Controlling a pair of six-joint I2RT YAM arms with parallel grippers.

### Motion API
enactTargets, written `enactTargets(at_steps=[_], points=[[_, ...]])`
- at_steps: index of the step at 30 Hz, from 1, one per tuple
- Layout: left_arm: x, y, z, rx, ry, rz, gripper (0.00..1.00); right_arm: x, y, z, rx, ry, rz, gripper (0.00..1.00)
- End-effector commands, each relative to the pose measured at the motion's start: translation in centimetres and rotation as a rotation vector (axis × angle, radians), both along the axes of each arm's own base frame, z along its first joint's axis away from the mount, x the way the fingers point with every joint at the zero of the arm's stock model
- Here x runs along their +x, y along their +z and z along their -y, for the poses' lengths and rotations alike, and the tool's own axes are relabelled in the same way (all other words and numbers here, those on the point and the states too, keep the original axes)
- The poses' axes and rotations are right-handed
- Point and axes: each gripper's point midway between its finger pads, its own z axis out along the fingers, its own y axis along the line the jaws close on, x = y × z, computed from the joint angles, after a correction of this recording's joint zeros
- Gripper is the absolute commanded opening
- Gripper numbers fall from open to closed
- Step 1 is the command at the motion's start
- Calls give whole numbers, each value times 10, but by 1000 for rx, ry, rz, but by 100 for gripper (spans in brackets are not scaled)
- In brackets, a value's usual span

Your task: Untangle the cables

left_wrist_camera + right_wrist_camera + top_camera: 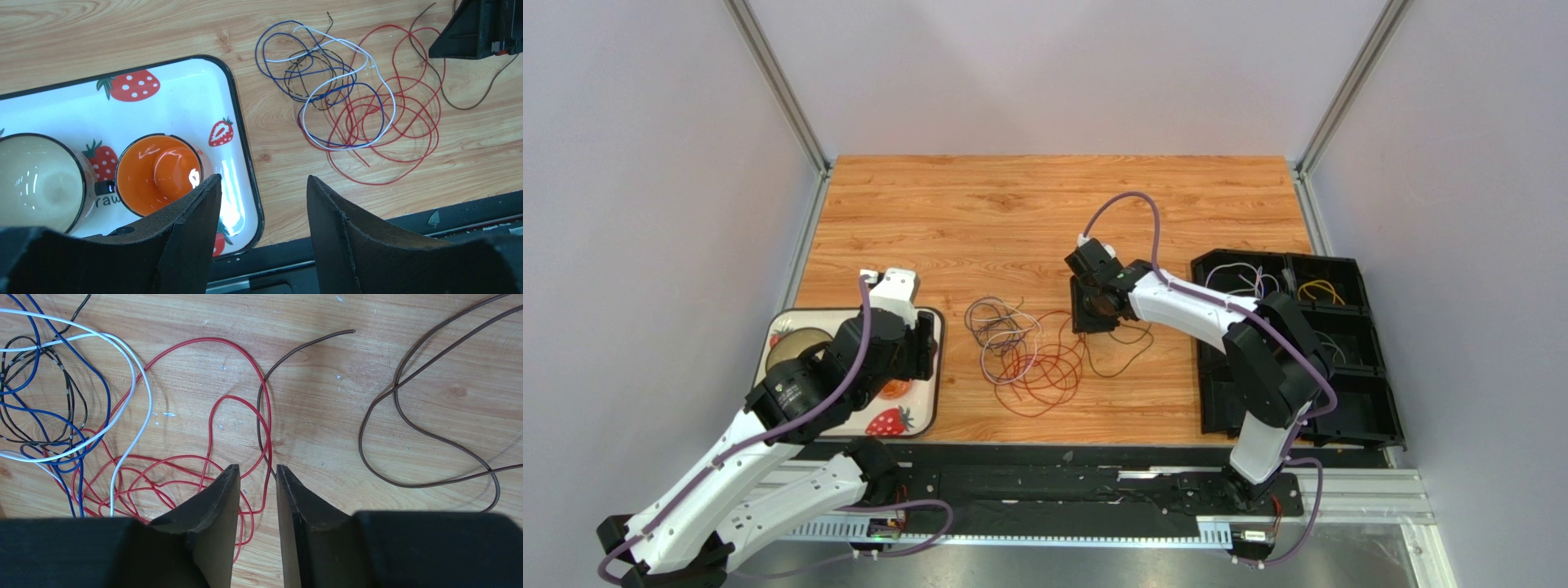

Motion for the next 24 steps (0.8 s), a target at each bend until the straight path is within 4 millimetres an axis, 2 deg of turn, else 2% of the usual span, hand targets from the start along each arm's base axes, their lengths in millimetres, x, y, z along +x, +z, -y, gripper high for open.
enactTargets(at_steps=[1, 5, 15, 17, 18, 19, 20, 23, 24], points=[[1, 12, 0, -33, 20, 24, 62, 6, 1, -7, 8, 17, 28, 30], [1, 12, -1, -33, 20, 24, 62, 5, -1, -8, 3, 22, 21, 21], [1, 13, -2, -36, 21, 28, 62, 7, -7, -5, -24, 6, 23, 21], [1, 13, -2, -36, 21, 28, 62, 7, -7, -5, -27, -1, 25, 18], [1, 13, -2, -37, 21, 29, 62, 9, -5, -5, -26, -2, 31, 15], [0, 13, -2, -38, 22, 28, 62, 10, -3, -5, -26, -4, 39, 5], [0, 13, -2, -40, 21, 29, 62, 12, 1, -5, -26, -7, 44, 0], [1, 13, -2, -38, 23, 29, 62, 14, 19, -3, -38, 1, 74, 0], [1, 13, -2, -39, 23, 30, 62, 20, 36, -9, -19, 5, 105, 0]])
